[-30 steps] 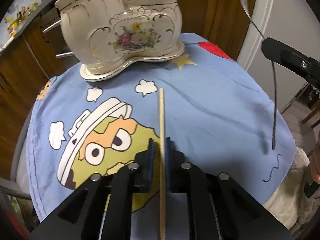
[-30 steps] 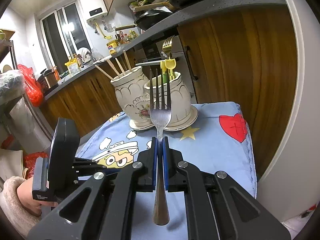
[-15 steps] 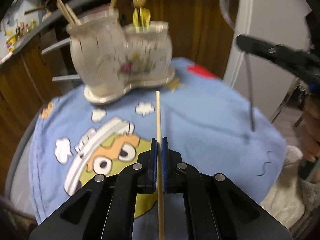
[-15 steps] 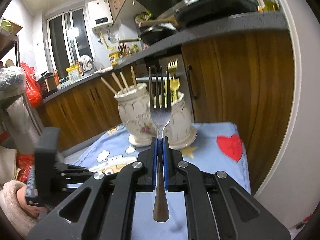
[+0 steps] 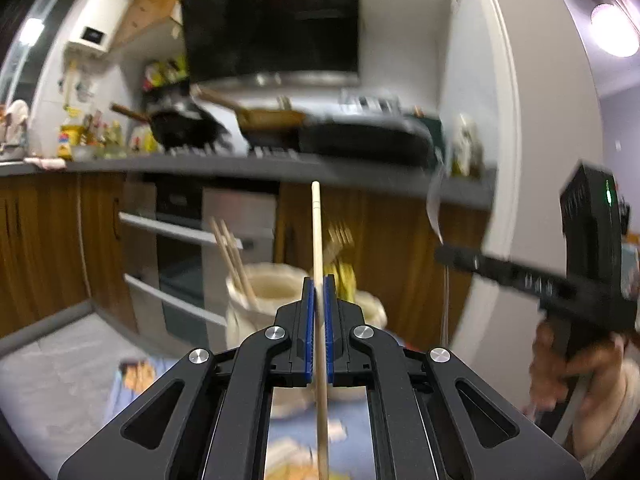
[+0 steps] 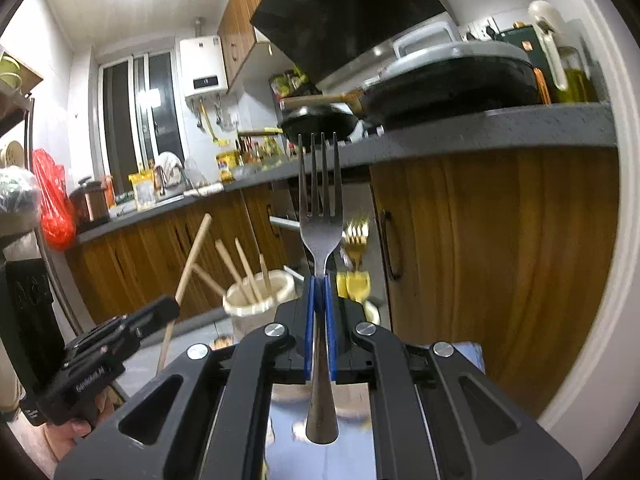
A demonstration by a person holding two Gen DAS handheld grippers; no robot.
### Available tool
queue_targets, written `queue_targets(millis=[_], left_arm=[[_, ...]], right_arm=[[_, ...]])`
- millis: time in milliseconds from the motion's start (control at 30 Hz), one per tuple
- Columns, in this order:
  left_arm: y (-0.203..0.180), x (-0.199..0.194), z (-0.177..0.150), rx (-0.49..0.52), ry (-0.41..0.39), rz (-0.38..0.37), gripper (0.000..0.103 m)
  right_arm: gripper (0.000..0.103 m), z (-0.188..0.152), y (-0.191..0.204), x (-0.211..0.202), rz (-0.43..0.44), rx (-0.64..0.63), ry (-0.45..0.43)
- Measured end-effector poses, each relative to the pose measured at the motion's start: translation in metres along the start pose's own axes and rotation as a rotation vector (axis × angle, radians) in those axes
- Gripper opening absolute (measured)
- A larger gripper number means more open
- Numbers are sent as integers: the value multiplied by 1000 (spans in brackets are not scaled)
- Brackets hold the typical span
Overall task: Organize utensils
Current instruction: 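Lift and lower the chopstick into the holder with the left tool while the right tool inserts the silver fork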
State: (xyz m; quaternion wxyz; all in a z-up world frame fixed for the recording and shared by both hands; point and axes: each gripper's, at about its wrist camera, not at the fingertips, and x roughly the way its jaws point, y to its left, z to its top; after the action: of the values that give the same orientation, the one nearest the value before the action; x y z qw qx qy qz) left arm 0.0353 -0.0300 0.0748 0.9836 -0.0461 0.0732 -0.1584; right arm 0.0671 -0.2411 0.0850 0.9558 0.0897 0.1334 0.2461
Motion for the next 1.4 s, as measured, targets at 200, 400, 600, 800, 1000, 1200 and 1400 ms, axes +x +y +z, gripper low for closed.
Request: queue_targets(millis=[200, 400, 600, 800, 1000, 1200, 1400], left_arm=[[11, 29, 31, -66, -110, 9, 5], [4, 61, 51, -59, -170, 14, 5], [1, 92, 55, -9, -181, 98, 5], [4, 108, 46, 38, -164, 138, 5], [5, 106, 33, 77, -141, 134, 5], [2, 87, 29, 124, -126, 104, 5], [2, 74, 21, 135, -60, 103, 5]], right_arm=[[5, 14, 0, 26, 15, -34, -68], [5, 22, -10, 46, 35, -31, -95], [5, 25, -12, 65, 66, -36, -102], [5, 16, -14, 77, 80, -50, -73], [5, 10, -16, 83, 91, -49, -36], [5, 5, -15, 83, 92, -56, -10], [5, -5, -15, 81, 92, -68, 26]])
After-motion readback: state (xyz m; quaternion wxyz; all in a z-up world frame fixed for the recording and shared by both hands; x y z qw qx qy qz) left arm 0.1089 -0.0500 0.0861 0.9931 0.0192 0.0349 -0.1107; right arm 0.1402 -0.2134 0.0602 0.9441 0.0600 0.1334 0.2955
